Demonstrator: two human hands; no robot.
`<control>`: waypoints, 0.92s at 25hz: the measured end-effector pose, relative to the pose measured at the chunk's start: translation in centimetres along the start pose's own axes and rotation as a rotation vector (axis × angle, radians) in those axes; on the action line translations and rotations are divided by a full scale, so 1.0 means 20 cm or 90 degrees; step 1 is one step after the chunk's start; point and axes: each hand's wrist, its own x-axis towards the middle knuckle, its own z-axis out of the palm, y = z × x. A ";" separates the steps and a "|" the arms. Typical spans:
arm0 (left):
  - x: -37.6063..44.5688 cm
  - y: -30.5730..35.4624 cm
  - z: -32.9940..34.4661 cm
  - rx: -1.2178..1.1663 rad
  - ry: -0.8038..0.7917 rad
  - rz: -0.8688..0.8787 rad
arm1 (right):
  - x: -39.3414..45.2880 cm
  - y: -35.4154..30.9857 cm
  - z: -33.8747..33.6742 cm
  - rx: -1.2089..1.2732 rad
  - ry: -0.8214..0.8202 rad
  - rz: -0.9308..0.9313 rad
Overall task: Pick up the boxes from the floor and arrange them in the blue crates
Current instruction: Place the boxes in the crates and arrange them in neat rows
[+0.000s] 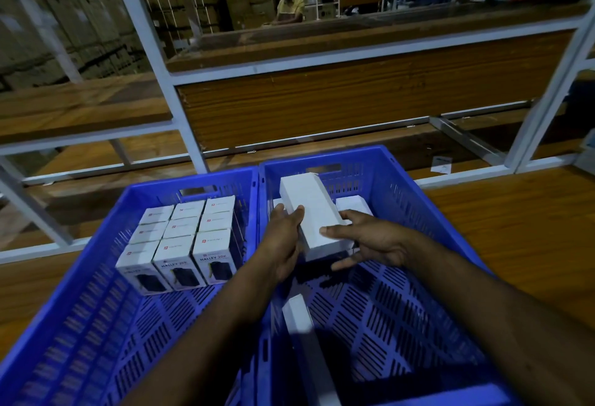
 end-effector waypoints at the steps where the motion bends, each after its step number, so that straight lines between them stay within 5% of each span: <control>1: 0.00 0.00 0.00 0.015 0.007 0.002 | 0.00 0.00 0.00 0.031 0.001 0.001; 7: 0.03 -0.03 -0.02 0.199 0.068 0.117 | 0.18 0.07 -0.13 0.133 0.326 -0.061; 10: 0.03 -0.04 -0.02 0.228 0.089 0.163 | 0.26 0.15 -0.17 0.130 0.383 -0.062; 16: 0.04 -0.03 -0.02 0.223 0.095 0.163 | 0.36 0.27 -0.13 0.094 0.328 -0.029; 23: 0.04 -0.03 -0.02 0.213 0.099 0.147 | 0.42 0.35 -0.12 -0.231 0.252 -0.057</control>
